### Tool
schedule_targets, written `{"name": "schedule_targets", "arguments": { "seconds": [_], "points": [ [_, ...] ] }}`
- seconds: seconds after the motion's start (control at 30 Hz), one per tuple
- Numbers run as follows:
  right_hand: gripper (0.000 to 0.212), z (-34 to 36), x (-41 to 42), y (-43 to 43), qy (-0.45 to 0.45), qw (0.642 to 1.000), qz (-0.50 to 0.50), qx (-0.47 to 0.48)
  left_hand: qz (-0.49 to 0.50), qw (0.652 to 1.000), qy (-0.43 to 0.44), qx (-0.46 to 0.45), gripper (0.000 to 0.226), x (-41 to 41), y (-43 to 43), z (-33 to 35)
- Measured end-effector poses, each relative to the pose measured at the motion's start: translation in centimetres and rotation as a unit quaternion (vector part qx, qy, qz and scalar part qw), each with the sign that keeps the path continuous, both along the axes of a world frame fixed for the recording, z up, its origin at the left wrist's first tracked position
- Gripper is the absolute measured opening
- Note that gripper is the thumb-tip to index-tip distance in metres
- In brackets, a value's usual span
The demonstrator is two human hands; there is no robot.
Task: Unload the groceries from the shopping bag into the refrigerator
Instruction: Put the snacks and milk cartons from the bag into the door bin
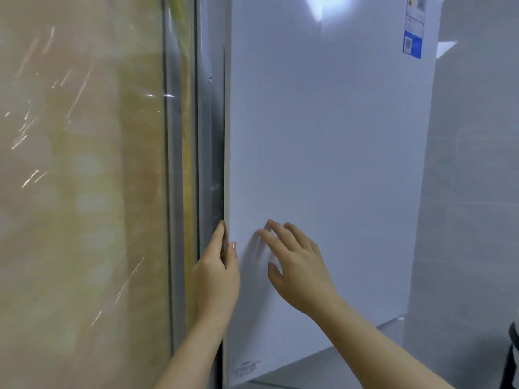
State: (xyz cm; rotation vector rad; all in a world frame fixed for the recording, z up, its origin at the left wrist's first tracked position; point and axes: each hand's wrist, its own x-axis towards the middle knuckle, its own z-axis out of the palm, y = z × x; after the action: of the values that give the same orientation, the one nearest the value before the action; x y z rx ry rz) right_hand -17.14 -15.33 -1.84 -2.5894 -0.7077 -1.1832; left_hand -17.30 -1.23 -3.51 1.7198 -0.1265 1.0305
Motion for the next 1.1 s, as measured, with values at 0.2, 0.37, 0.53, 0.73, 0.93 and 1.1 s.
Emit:
{"name": "schedule_targets", "arguments": {
  "seconds": [0.2,0.37,0.53,0.73,0.93,1.1],
  "points": [
    [0.066,-0.1,5.3,0.7,-0.044,0.997,-0.004,-0.056,0.048,0.997,0.023,-0.056,0.045,4.6,-0.1,-0.5],
    [0.064,-0.3,9.3,1.2,-0.028,0.996,-0.017,-0.081,0.083,0.993,0.078,-0.033,0.054,8.3,0.3,0.2],
    [0.063,-0.5,12.5,2.4,0.003,0.996,-0.04,-0.082,0.066,0.99,0.123,-0.005,0.057,11.5,1.0,0.7],
    [0.038,-0.8,15.4,2.7,0.056,0.996,-0.028,-0.059,0.02,0.989,0.124,0.083,0.063,15.0,1.3,0.1],
    [0.042,-1.2,17.6,2.1,0.166,0.979,-0.08,-0.087,-0.013,0.965,0.169,0.199,0.065,18.5,2.0,-0.5],
    [0.039,-1.7,18.8,1.9,0.202,0.968,-0.102,-0.11,-0.014,0.954,0.164,0.249,0.06,19.7,2.1,-1.1]
  ]
}}
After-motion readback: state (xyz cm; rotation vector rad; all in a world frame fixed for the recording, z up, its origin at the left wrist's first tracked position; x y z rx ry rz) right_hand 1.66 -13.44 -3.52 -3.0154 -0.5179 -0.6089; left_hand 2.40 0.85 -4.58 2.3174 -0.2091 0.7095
